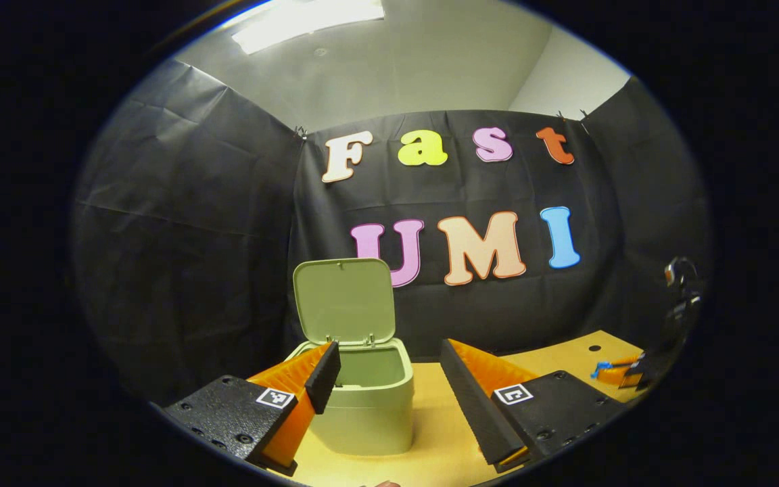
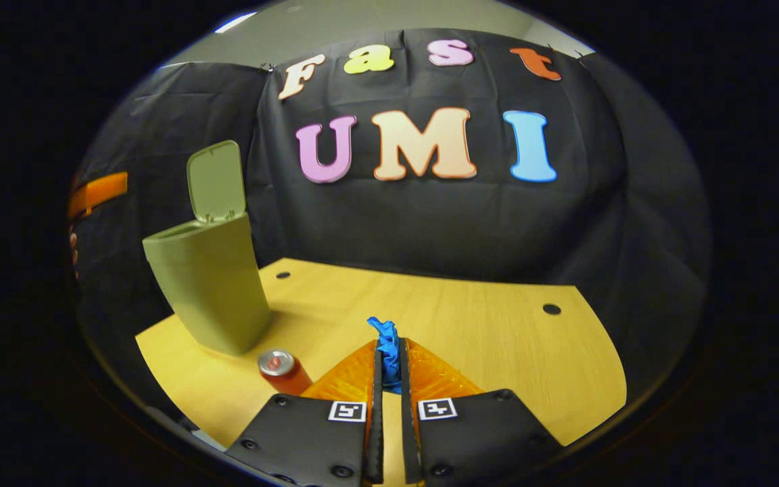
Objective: Press the lid of the desktop garbage bin to open it, pick up the crumpled paper on the desktop and throw it into the bin, then pick up the pop can on the desktop and drop it into the bin, and finally close the garbage bin lid.
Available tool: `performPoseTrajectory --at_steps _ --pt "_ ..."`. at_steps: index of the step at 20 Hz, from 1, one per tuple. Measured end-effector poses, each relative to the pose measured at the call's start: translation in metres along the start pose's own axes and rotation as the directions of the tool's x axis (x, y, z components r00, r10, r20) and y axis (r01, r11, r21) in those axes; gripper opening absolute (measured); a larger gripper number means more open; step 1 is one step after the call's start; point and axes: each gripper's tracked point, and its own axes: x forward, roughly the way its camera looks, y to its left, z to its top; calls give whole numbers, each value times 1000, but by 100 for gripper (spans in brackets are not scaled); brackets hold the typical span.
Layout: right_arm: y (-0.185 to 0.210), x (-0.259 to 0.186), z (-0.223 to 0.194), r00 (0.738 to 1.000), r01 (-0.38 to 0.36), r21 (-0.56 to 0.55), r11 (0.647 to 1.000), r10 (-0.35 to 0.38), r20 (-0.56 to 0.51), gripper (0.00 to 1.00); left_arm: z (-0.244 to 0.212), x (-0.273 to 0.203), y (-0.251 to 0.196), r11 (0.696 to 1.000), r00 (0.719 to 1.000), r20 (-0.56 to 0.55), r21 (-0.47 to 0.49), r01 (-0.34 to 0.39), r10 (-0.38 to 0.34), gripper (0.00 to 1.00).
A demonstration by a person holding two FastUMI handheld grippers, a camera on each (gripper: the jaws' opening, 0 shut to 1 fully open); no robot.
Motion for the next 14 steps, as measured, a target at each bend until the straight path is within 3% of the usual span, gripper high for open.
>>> performPoseTrajectory --at_steps 3,8,14 --pt "46 8 56 994 -2 -13 1000 3 106 13 -18 13 30 1000 1000 -26 -6 11 -11 92" --pt "138 28 121 974 -53 -70 996 67 217 13 -46 22 79 1000 998 -54 4 26 -25 92" --pt "243 67 150 953 -177 -92 980 194 233 13 -70 21 122 1000 994 -105 0 29 -29 92"
